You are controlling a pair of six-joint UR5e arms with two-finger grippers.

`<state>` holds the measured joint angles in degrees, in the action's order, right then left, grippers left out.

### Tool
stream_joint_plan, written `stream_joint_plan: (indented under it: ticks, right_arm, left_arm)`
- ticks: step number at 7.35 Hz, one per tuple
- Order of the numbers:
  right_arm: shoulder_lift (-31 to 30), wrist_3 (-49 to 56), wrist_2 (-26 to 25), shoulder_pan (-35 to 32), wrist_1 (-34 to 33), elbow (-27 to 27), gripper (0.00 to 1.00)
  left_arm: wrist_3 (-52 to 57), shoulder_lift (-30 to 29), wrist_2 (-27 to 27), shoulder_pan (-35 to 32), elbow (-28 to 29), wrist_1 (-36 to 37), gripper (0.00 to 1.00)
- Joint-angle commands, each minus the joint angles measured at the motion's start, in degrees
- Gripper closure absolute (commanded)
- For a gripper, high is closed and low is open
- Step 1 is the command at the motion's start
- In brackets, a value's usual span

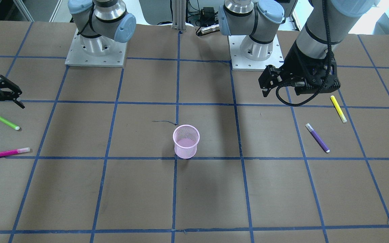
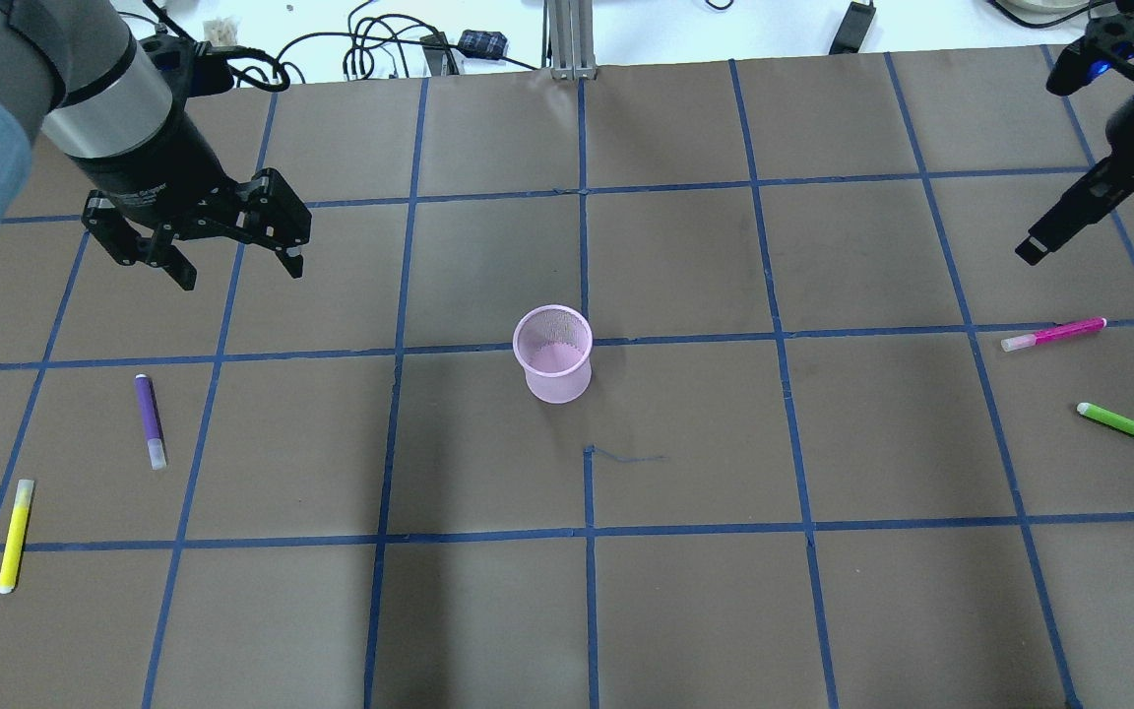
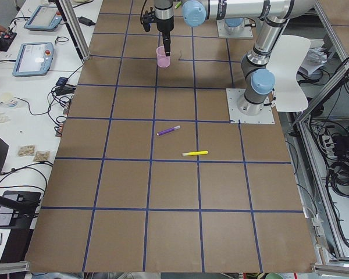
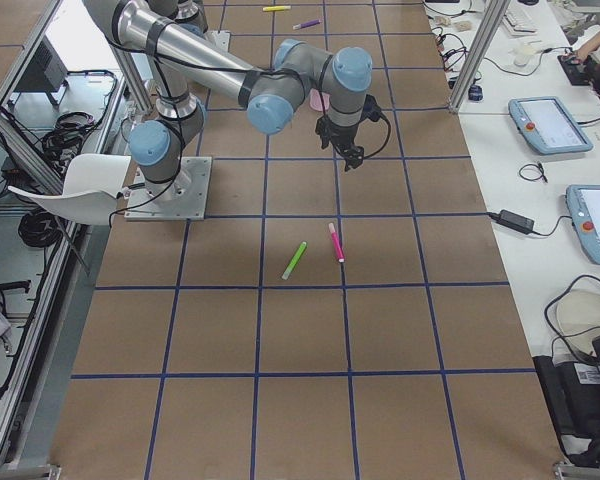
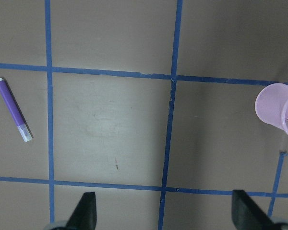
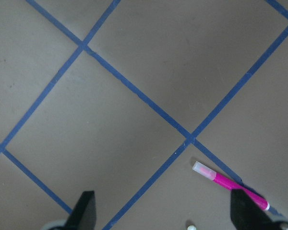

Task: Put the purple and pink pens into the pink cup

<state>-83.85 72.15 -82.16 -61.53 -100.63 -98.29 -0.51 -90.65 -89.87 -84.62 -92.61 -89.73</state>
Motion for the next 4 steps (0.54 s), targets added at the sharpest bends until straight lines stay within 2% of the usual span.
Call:
stream_joint_plan:
  ticks: [1, 2, 4]
  right_arm:
    - [4.3, 18.2, 4.2, 6.0, -5.3, -2.5, 0.0]
    - [8.3, 27.5, 4.4, 6.7, -6.5, -2.2, 0.0]
    - [13.8, 34.1, 4.7, 8.9, -12.3, -2.3, 0.0]
  left_arm:
    - [-1.1, -2.5, 0.8, 7.1, -0.6, 1.6, 0.0]
    - [-0.6, -3.5, 0.8, 11.3, -1.6, 1.8, 0.0]
    - [0.7, -5.3, 0.3, 16.8, -2.8, 7.0, 0.0]
